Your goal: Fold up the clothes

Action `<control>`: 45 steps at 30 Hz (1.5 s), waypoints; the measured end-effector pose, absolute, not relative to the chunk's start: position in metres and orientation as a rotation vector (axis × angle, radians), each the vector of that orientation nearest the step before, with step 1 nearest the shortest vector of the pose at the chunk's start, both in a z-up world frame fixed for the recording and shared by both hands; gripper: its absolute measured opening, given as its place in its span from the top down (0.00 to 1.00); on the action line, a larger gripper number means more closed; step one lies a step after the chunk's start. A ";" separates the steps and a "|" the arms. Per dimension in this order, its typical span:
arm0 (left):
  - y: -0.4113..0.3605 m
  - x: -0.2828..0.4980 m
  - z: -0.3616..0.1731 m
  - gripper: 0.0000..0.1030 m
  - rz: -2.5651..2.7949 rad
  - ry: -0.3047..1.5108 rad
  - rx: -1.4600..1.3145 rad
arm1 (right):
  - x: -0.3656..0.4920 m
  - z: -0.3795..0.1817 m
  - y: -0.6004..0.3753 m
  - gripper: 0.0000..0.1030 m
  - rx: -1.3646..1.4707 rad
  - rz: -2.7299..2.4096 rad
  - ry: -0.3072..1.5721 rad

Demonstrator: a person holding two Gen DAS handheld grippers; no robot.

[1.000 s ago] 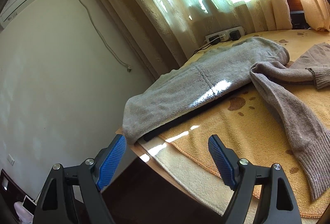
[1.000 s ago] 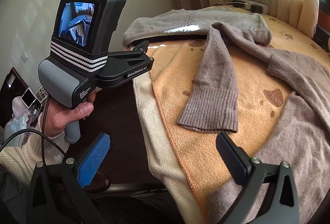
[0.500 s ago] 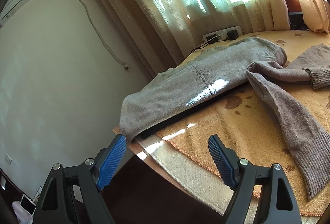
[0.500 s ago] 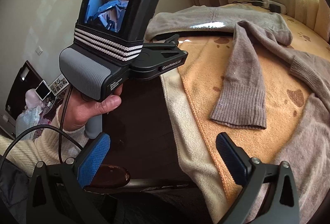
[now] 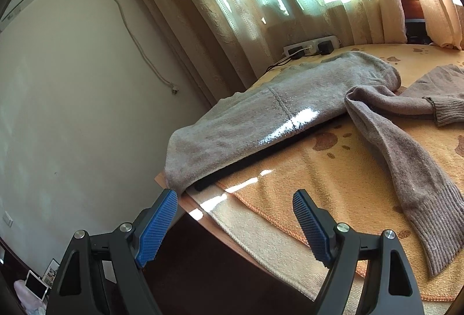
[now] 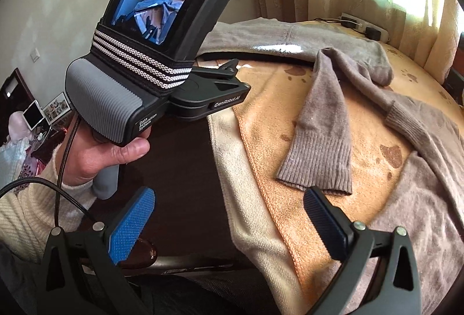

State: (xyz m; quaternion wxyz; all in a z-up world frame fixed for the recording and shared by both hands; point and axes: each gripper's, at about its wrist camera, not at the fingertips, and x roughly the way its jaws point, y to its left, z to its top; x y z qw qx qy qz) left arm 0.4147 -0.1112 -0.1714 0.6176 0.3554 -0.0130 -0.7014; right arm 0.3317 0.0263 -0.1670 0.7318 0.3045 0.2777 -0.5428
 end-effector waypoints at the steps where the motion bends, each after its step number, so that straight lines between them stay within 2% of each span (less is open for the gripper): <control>1: -0.111 0.414 -0.171 0.18 -1.616 -0.030 0.819 | 0.331 -0.167 0.027 0.00 0.666 -1.201 0.614; 41: -0.116 0.417 -0.177 0.18 -1.648 0.039 0.841 | 0.354 -0.185 0.022 0.00 0.627 -1.172 0.769; 45: -0.121 0.422 -0.176 0.18 -1.702 0.128 0.832 | 0.353 -0.182 0.025 0.00 0.603 -1.191 0.746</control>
